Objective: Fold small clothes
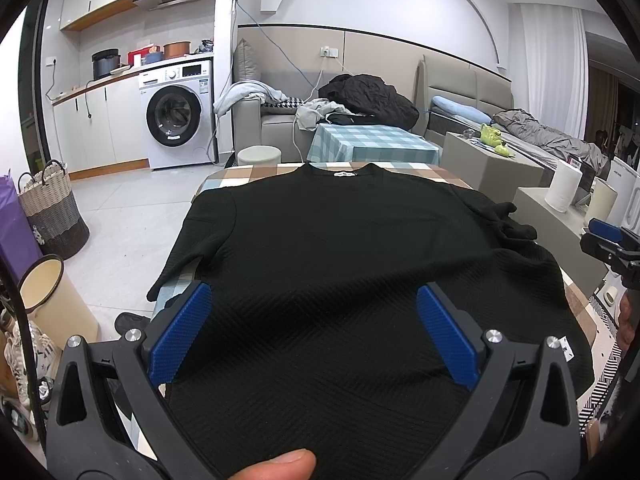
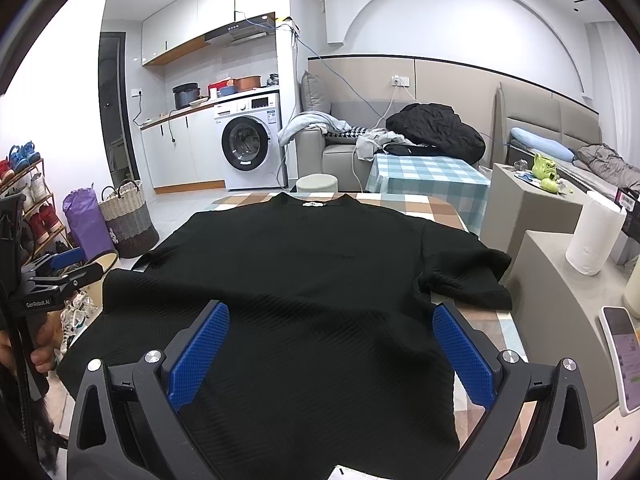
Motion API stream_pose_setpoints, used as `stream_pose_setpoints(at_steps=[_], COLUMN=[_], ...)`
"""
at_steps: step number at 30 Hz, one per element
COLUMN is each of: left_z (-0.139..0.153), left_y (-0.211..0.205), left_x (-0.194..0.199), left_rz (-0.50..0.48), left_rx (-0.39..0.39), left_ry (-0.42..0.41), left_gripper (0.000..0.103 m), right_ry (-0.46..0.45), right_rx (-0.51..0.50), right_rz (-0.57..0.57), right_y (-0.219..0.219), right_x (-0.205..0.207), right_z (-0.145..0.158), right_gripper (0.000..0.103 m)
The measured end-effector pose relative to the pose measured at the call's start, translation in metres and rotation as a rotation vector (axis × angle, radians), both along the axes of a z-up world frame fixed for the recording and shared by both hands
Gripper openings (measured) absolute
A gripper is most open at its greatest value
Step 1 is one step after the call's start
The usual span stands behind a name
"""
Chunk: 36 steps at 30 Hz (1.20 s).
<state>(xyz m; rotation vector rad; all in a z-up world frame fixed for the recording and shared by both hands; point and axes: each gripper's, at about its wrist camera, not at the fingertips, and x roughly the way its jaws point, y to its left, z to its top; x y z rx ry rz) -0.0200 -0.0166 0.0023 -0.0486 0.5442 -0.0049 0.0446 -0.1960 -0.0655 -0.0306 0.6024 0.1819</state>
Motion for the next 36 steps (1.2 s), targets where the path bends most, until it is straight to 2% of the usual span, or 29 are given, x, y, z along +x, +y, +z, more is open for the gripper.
stream_pose_setpoints(at_steps=[22, 36], left_z=[-0.004, -0.028], left_y=[0.009, 0.033], left_x=[0.008, 0.037], left_rz=[0.016, 0.066], left_rx=[-0.012, -0.011], left_ry=[0.021, 0.070], left_gripper=[0.102, 0.102], right_ry=[0.017, 0.093], right_rx=[-0.021, -0.036], right_rz=[-0.004, -0.038], right_y=[0.001, -0.001], right_x=[0.004, 0.036], right_z=[-0.008, -0.027], right_gripper=[0.103, 0.103])
